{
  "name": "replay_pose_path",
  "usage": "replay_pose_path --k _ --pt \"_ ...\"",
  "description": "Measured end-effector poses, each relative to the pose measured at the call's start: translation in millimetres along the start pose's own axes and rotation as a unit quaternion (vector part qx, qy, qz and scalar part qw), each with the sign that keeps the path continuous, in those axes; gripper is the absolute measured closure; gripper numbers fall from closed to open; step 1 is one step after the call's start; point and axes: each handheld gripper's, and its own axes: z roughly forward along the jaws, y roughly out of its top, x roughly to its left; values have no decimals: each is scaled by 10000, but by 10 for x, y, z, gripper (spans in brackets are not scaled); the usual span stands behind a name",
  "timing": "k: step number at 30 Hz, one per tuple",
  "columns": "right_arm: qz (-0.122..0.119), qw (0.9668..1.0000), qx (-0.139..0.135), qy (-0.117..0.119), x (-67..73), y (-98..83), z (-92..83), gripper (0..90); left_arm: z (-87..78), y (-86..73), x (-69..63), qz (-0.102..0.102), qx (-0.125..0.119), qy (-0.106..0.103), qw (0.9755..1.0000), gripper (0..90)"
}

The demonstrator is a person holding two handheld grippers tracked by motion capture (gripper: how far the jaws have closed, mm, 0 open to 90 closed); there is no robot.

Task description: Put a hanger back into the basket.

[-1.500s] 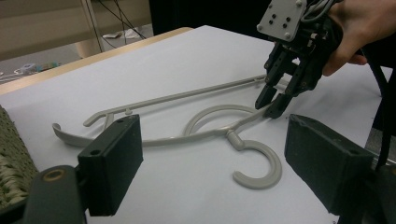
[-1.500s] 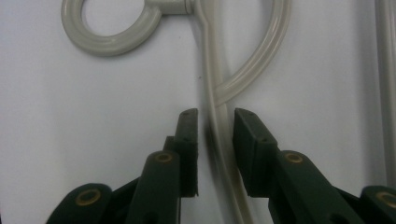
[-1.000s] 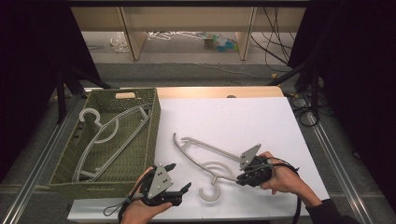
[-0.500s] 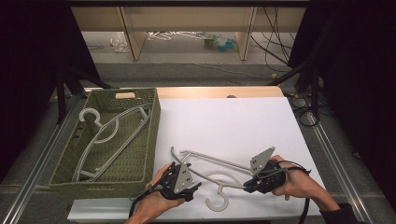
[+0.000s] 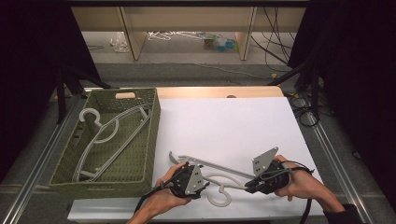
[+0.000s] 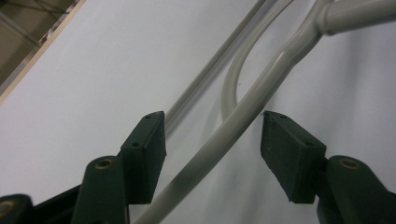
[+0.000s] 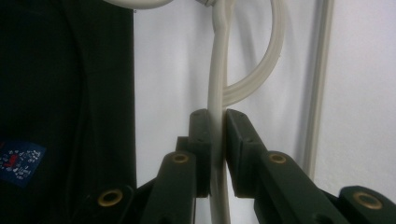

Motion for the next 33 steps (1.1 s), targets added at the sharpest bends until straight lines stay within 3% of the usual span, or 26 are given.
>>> replay_pose_path --k 5,7,10,11,15,19,21,23,26,27,28,29,30,31,32,33 --pt "-26 10000 4 31 4 -1 7 812 29 64 -32 376 -59 -269 9989 555" --pt "-71 10000 0 20 -4 2 5 811 35 75 -31 546 -26 -274 9981 637" --pt "-77 10000 -24 45 4 -4 -1 811 24 92 -24 832 13 -340 9960 676" --pt "-165 9998 -68 -1 -8 -8 -11 812 -2 109 -11 1011 35 -340 9943 698" --pt "-169 9997 -141 -87 -12 -12 -34 801 -58 160 1 1153 33 -385 9926 724" --pt "-70 9986 -303 -417 -45 -20 -87 748 -102 232 -14 1182 98 -376 9922 761" --pt "88 9967 -492 -637 -74 -32 -122 679 -120 275 -11 1097 138 -368 9932 779" --pt "135 9961 -543 -686 -89 -34 -132 660 -128 292 -9 1010 127 -379 9941 785" --pt "355 9920 -764 -935 -126 -40 -167 586 -157 337 21 591 83 -439 9973 793" --pt "630 9877 -953 -1067 -152 -55 -207 539 -165 340 44 371 101 -498 9980 793" --pt "630 9877 -953 -1067 -152 -55 -207 539 -165 340 44 371 101 -498 9980 792" --pt "679 9848 -1037 -1214 -163 -71 -239 501 -175 337 62 140 101 -524 9985 793" --pt "679 9848 -1037 -1214 -163 -71 -239 501 -182 335 80 -44 104 -554 9984 793" --pt "686 9828 -1113 -1307 -166 -75 -255 474 -193 330 106 -254 81 -569 9980 793" --pt "756 9796 -1200 -1421 -169 -75 -278 455 -202 327 125 -391 80 -617 9973 793" --pt "819 9778 -1215 -1501 -166 -74 -297 451 -214 320 150 -652 70 -665 9956 793"
